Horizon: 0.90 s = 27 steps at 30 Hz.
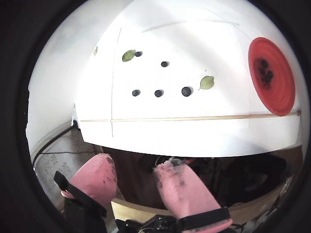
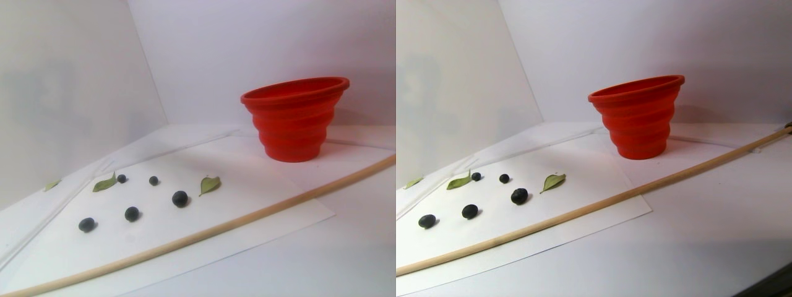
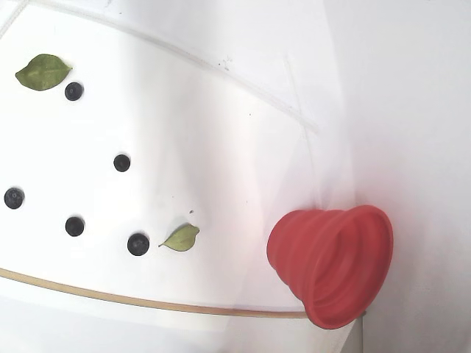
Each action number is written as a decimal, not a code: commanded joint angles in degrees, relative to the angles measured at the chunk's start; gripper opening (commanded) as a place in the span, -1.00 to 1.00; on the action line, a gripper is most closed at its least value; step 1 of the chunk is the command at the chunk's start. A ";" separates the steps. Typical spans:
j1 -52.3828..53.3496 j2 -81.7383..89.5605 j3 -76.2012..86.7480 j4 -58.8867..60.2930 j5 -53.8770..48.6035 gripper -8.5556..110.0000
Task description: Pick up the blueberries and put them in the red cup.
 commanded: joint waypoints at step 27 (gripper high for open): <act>-4.39 -5.27 10.02 -15.56 -9.58 -0.58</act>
